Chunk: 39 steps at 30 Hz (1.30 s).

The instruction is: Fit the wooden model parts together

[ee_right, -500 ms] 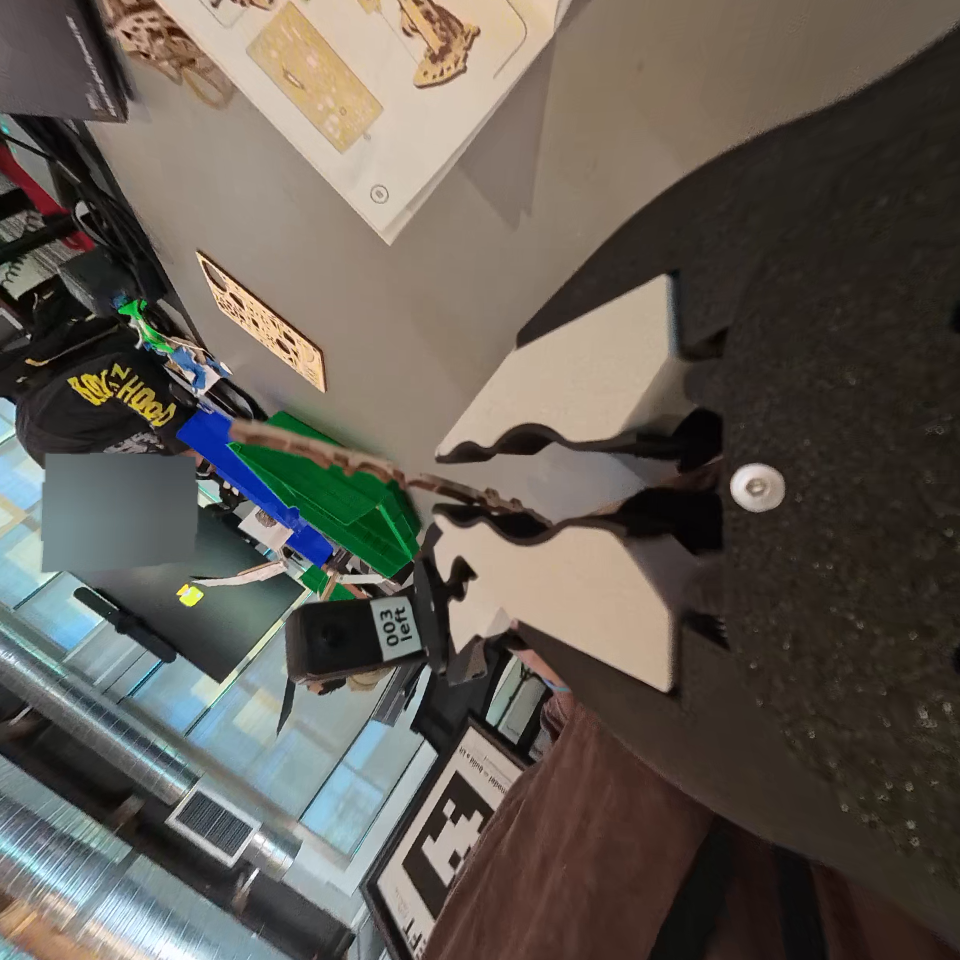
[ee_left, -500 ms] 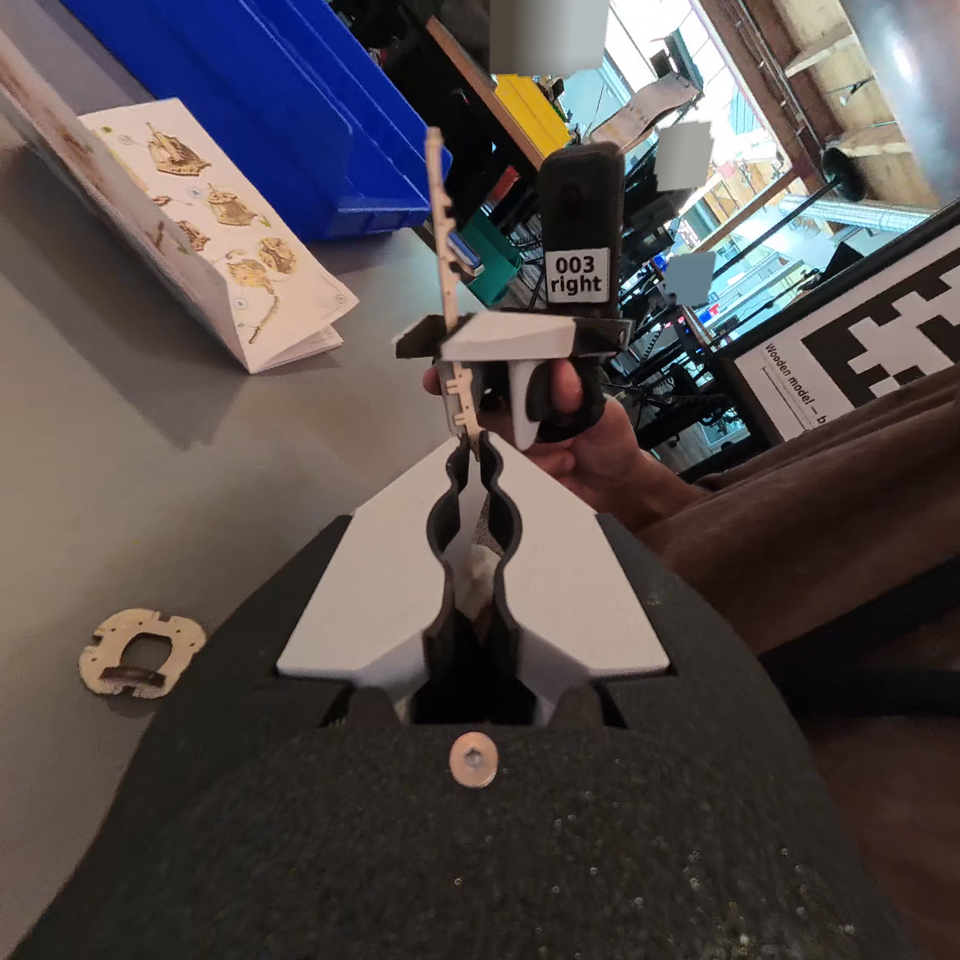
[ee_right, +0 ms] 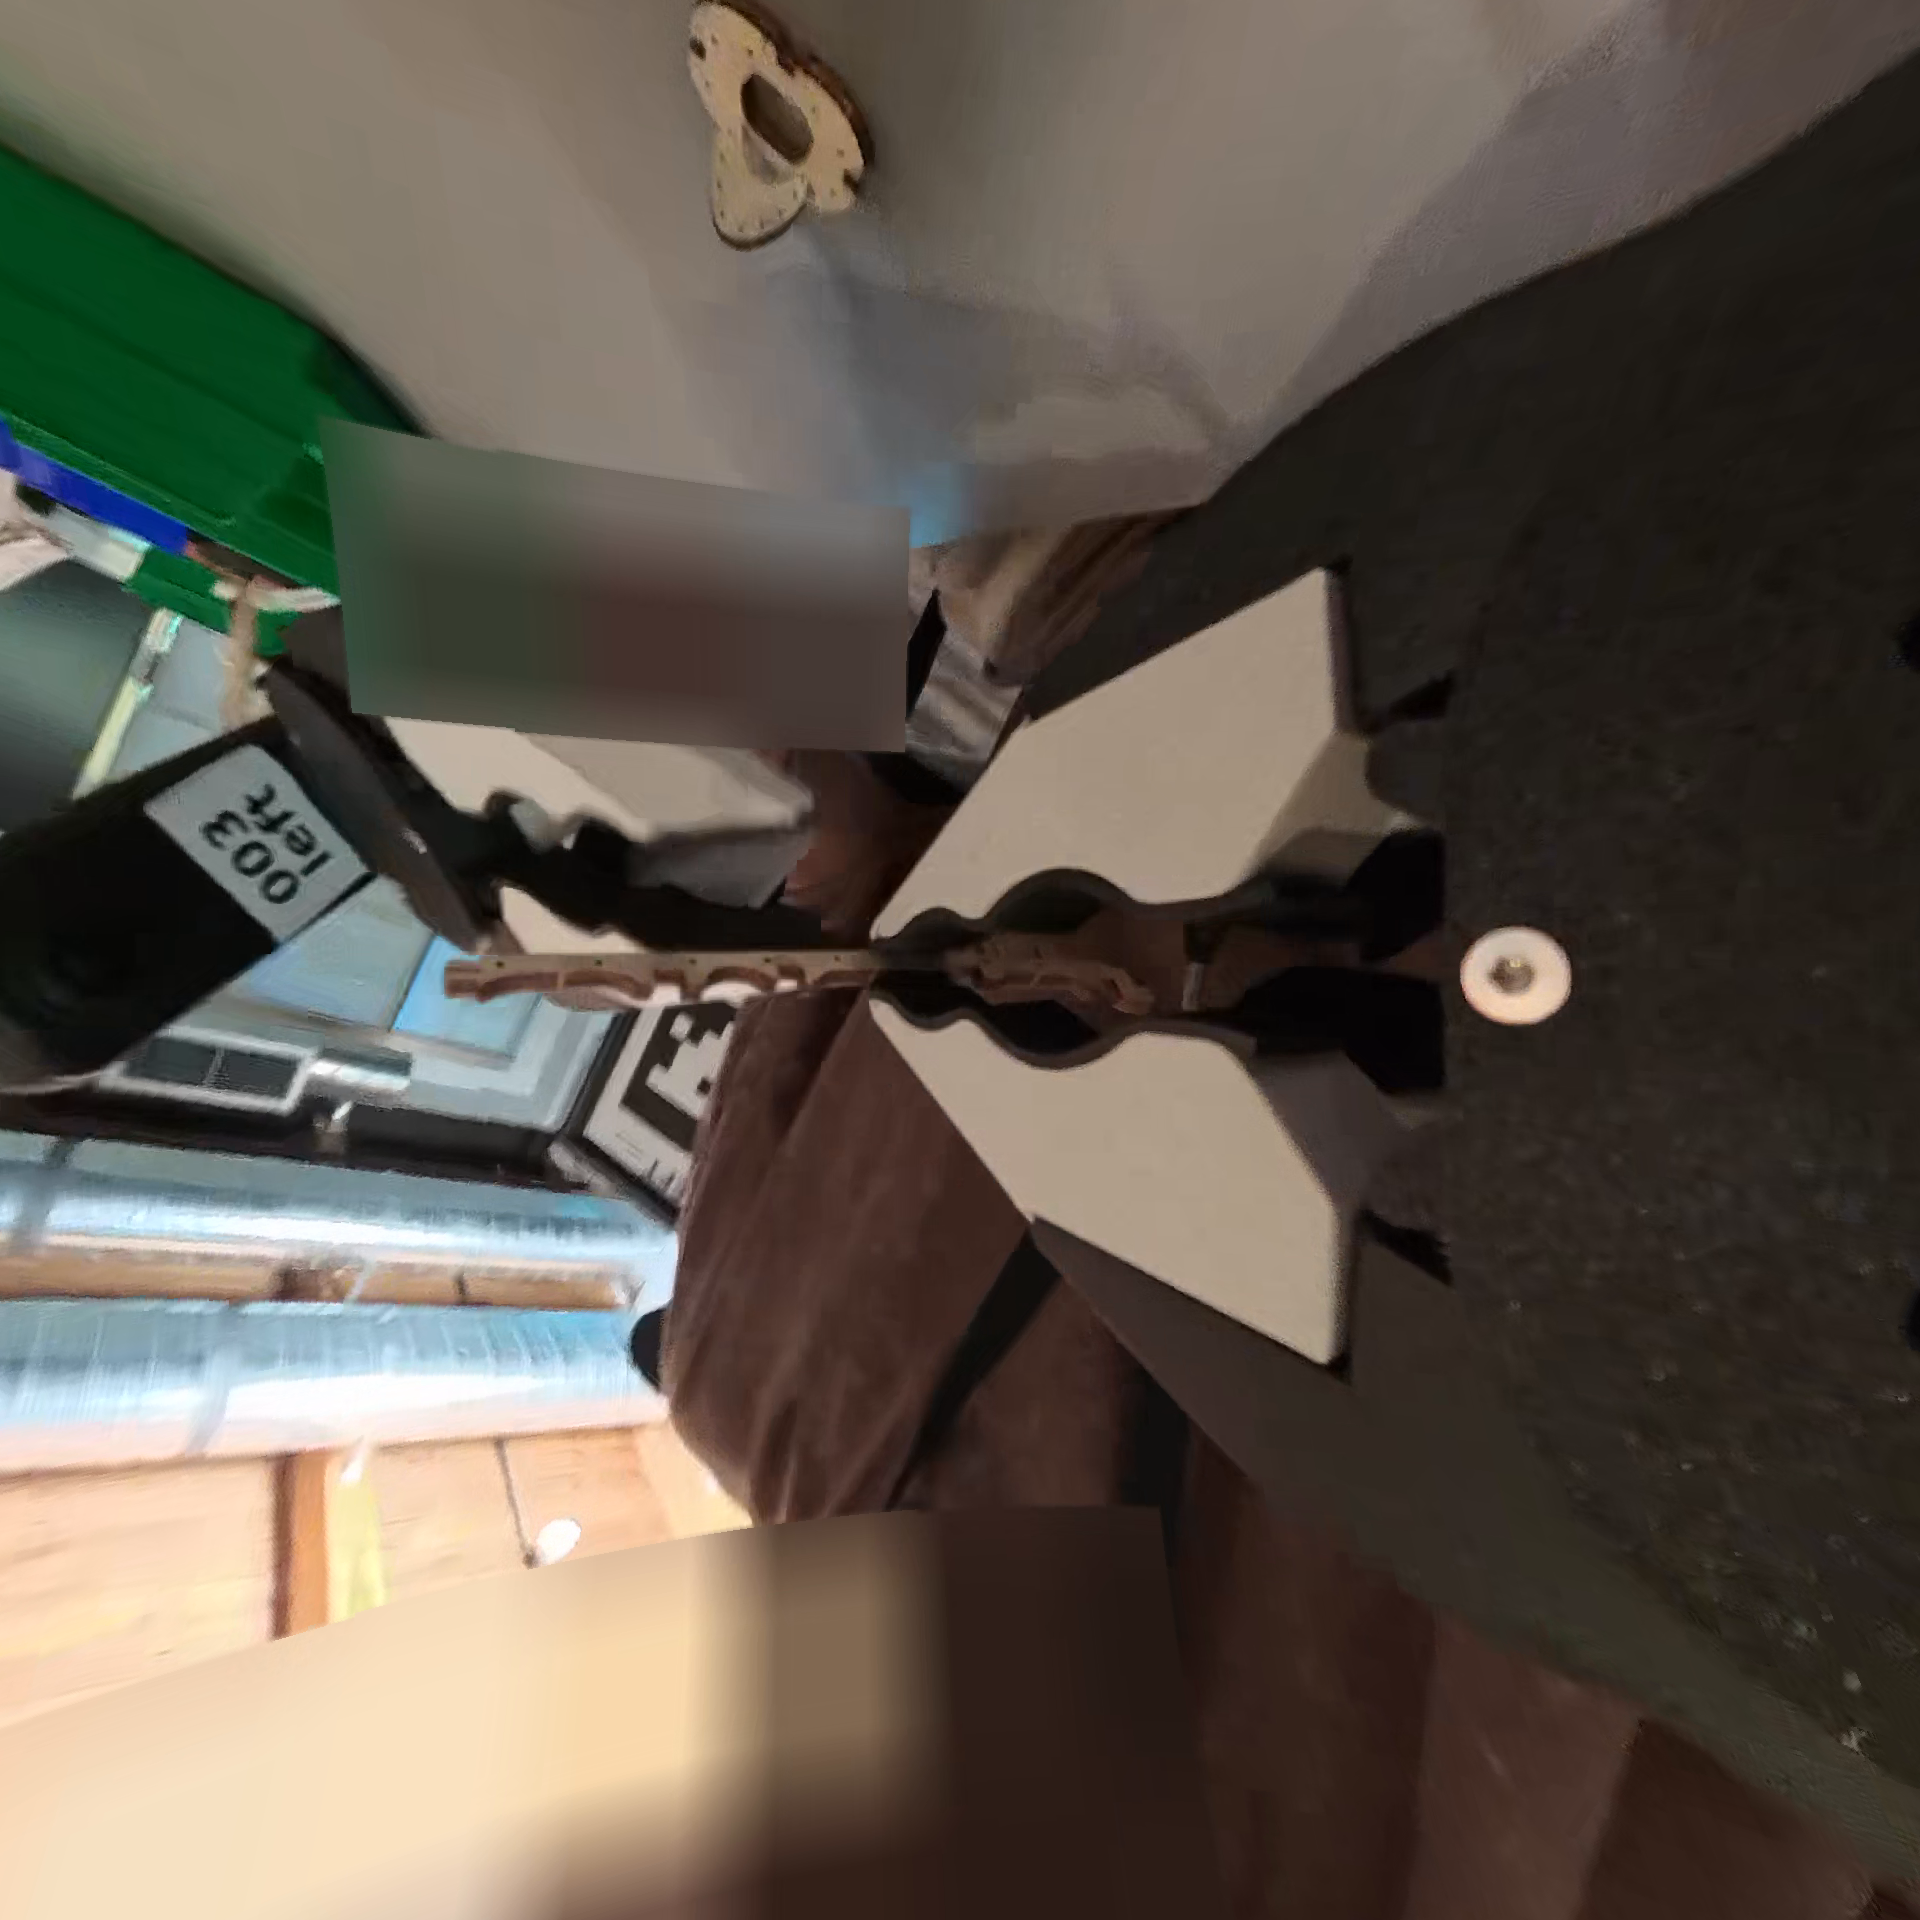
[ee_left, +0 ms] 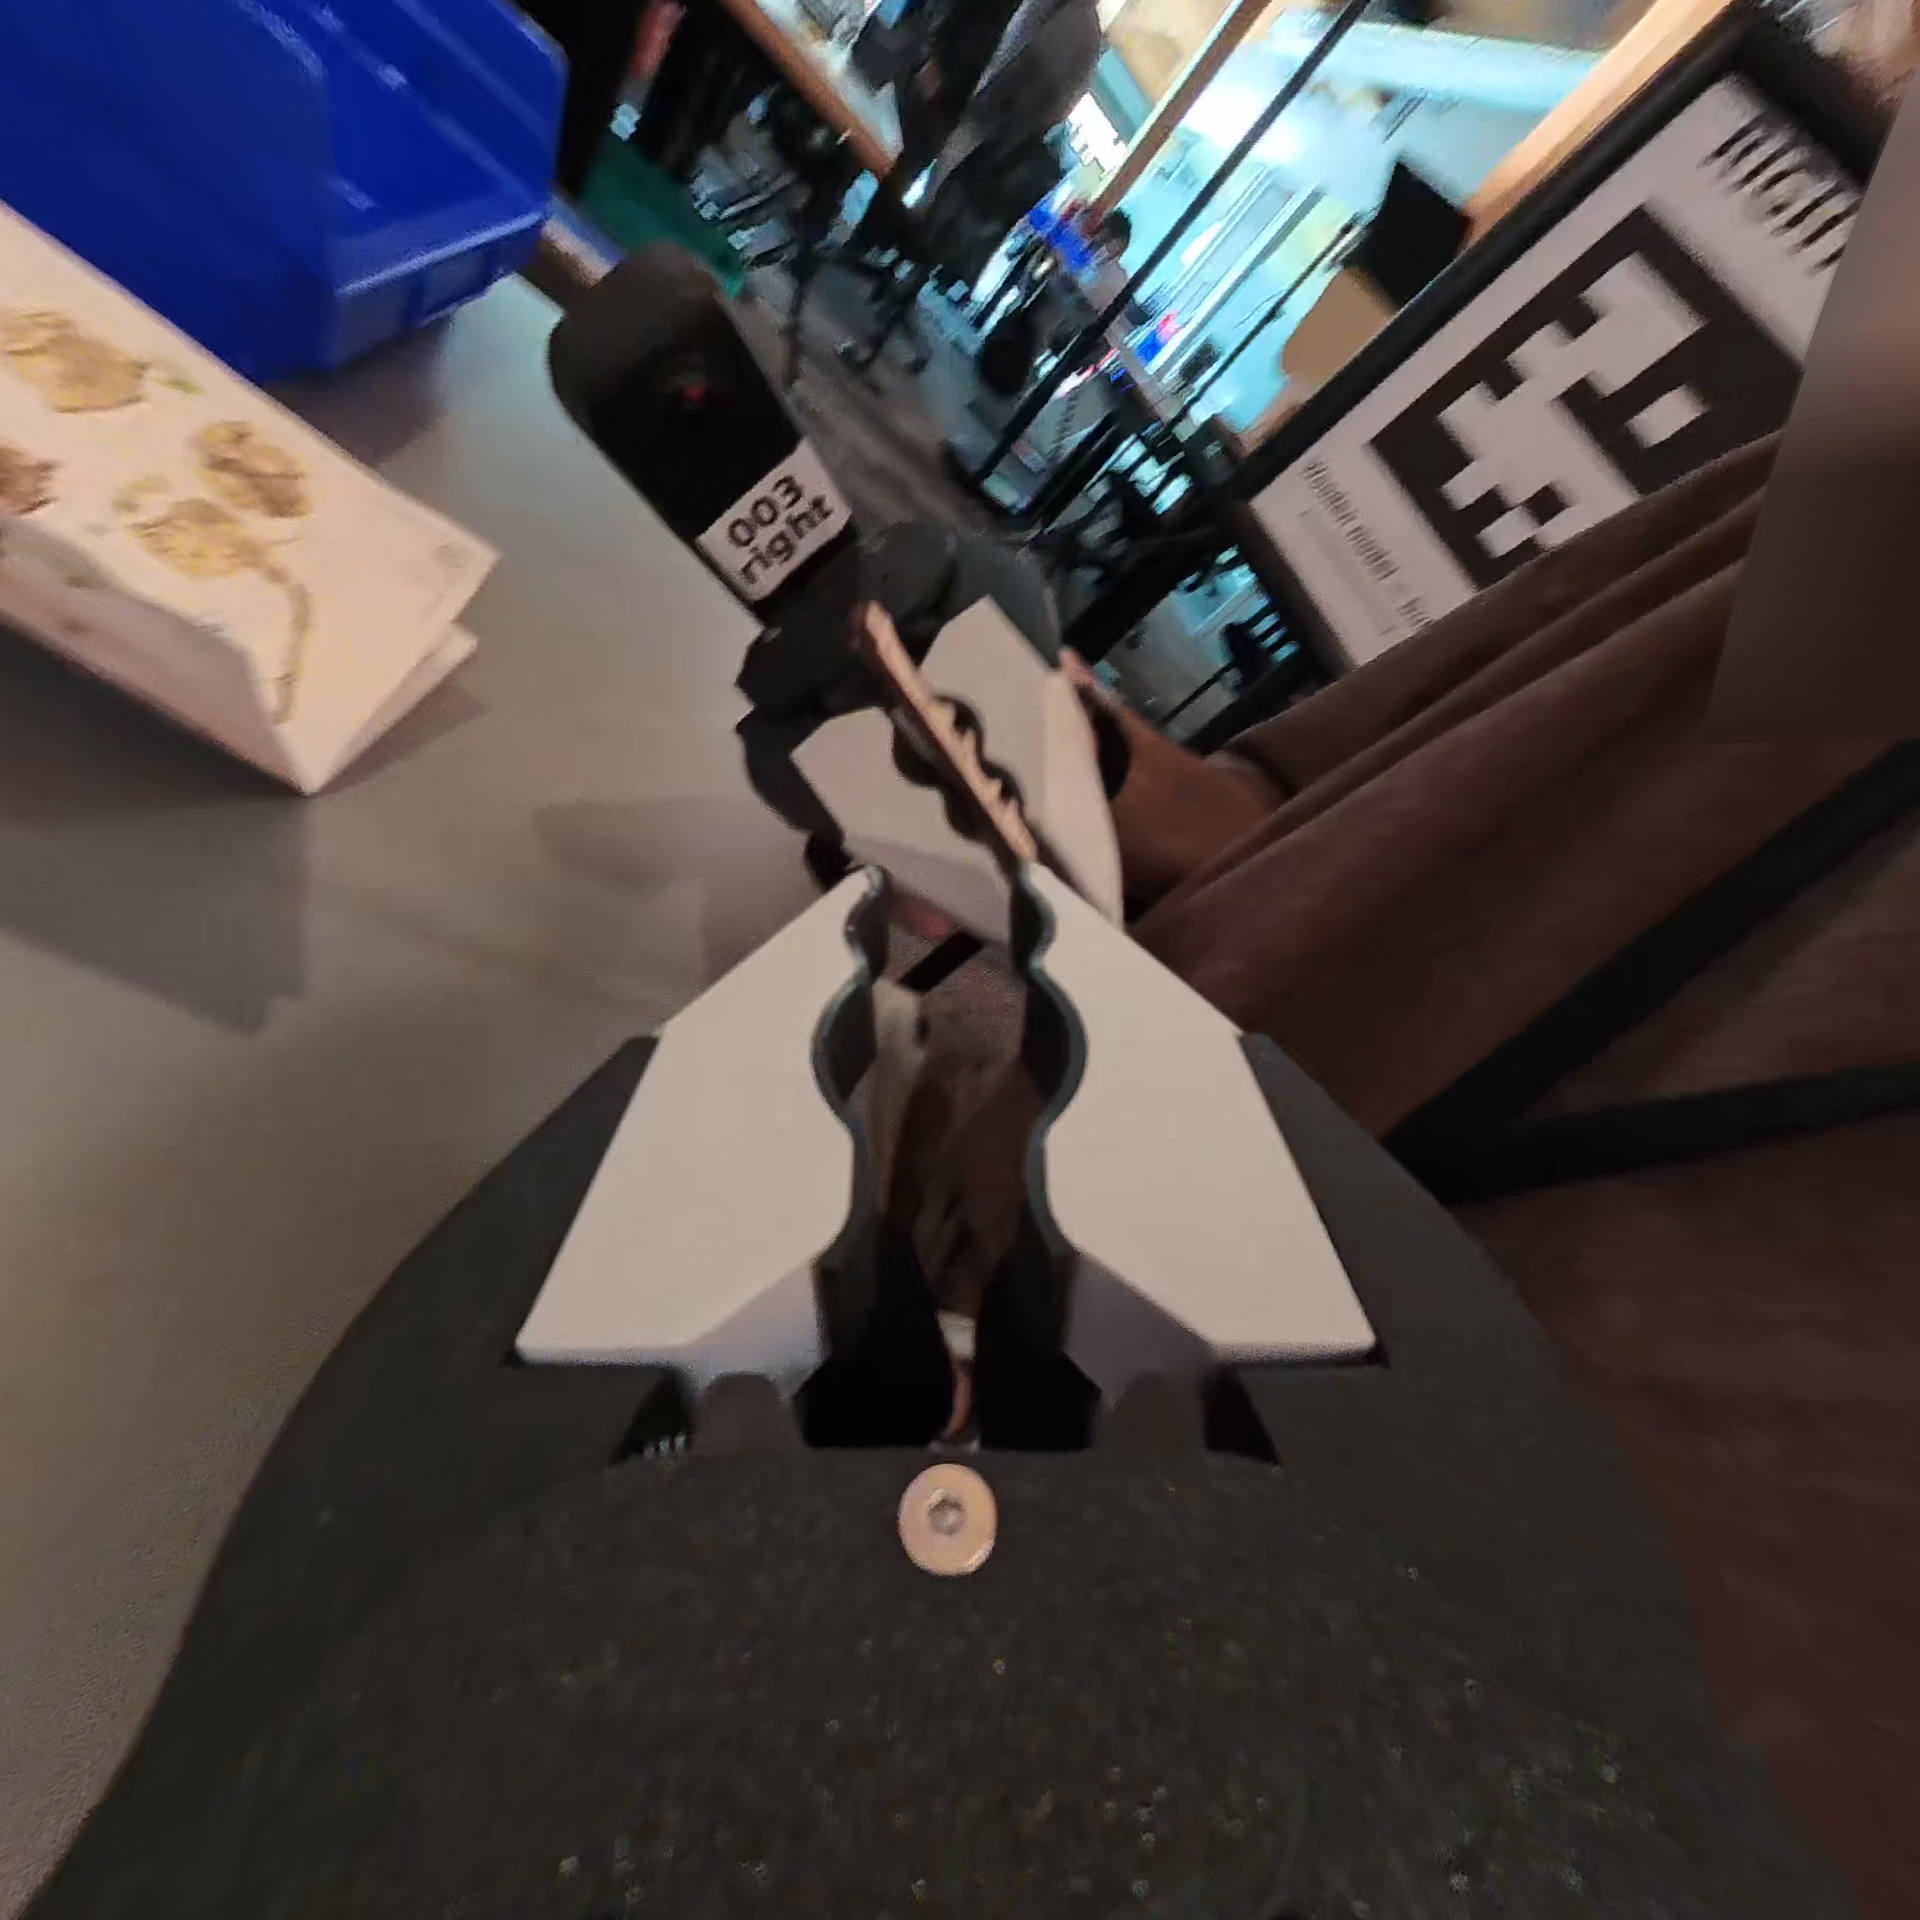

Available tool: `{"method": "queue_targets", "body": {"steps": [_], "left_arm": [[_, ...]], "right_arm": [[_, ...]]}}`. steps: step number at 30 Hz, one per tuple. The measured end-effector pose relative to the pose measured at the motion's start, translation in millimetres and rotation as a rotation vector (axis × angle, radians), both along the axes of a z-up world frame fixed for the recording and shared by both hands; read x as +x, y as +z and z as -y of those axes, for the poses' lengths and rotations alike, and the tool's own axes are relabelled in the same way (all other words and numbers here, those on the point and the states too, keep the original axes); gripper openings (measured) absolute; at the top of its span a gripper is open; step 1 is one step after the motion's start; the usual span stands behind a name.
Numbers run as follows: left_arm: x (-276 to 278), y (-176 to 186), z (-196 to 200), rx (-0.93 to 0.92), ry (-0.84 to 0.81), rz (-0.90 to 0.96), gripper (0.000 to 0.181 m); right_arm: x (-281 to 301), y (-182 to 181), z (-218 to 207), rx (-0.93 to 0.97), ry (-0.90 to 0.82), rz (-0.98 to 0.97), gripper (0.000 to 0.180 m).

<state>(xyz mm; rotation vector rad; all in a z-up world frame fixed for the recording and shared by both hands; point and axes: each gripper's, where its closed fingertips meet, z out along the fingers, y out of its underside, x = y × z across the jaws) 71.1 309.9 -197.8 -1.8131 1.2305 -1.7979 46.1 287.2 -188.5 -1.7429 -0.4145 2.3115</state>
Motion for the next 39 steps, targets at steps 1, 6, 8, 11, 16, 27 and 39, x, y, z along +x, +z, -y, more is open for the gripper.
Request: {"method": "queue_targets", "body": {"steps": [1,6,8,11,16,27,39], "left_arm": [[1,5,3,-0.028,-0.007,0.032,0.013],[-6,16,1,-0.140,-0.007,0.095,0.013],[-7,20,0,-0.191,-0.004,0.126,0.014],[-3,23,2,-0.265,-0.008,0.158,0.014],[-2,22,-2,-0.317,0.028,0.183,0.003],[-45,11,-80,-0.646,0.480,0.434,0.000],[-54,5,-98,-0.791,0.577,0.557,0.000]], "right_arm": [[-2,-1,2,0.026,-0.001,0.020,0.004],[2,9,3,-0.001,0.020,-0.053,0.004],[-3,-1,8,0.015,0.045,0.013,0.004],[-9,2,14,0.021,0.071,0.002,0.004],[-10,-4,13,0.034,0.056,0.055,0.004],[42,-11,-74,0.193,-0.609,0.260,0.026],[2,-10,-63,0.577,-0.727,0.543,0.028]]}}
